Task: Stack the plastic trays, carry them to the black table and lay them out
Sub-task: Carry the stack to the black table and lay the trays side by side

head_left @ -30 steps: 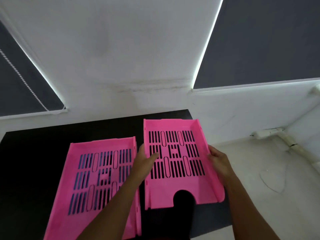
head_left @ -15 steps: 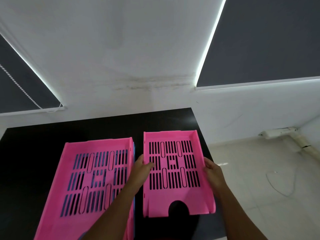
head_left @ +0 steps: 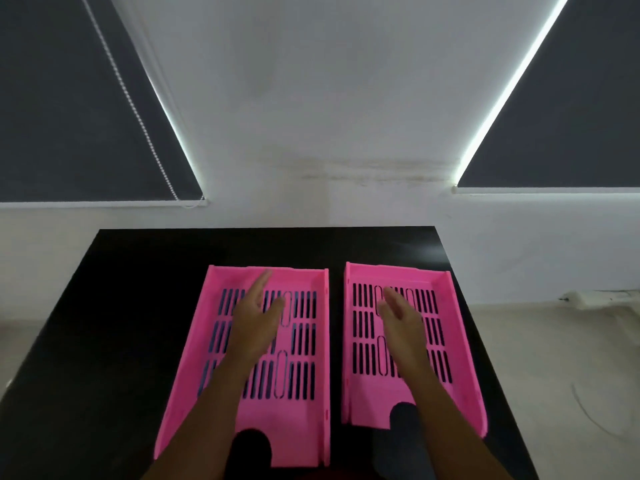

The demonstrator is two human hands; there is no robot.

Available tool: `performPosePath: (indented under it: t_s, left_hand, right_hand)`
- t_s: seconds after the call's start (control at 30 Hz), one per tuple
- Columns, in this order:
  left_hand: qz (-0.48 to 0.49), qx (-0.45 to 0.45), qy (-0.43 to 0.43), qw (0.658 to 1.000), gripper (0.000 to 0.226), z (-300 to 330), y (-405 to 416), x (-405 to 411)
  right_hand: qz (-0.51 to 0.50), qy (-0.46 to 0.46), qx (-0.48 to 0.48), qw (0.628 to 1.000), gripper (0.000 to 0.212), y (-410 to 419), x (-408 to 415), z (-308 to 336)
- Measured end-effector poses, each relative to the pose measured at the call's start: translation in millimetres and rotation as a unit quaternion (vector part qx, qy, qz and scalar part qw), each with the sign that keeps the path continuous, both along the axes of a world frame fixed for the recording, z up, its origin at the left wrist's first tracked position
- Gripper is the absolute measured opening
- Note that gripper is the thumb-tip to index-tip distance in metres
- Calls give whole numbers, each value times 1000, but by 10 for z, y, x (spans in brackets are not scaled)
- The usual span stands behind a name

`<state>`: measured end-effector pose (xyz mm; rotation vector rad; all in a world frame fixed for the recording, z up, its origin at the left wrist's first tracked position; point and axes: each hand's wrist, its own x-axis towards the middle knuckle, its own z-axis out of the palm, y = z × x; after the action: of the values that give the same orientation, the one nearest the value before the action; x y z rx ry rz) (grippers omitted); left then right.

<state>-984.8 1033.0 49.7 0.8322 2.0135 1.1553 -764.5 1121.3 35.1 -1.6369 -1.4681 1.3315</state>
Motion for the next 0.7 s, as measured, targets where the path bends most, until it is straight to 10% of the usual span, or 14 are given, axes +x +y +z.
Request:
performPosePath:
  t_s: [0.27,0.7]
  left_hand:
    - [86,-122,-61,987,57,-107,-935,-875]
    - [67,-34,-22,997,31,169,-1271,-2219]
  right_hand:
    - [109,-16,-28,993,53,-765,-734,-258]
    - [126,36,42,991,46,-943,-2114,132]
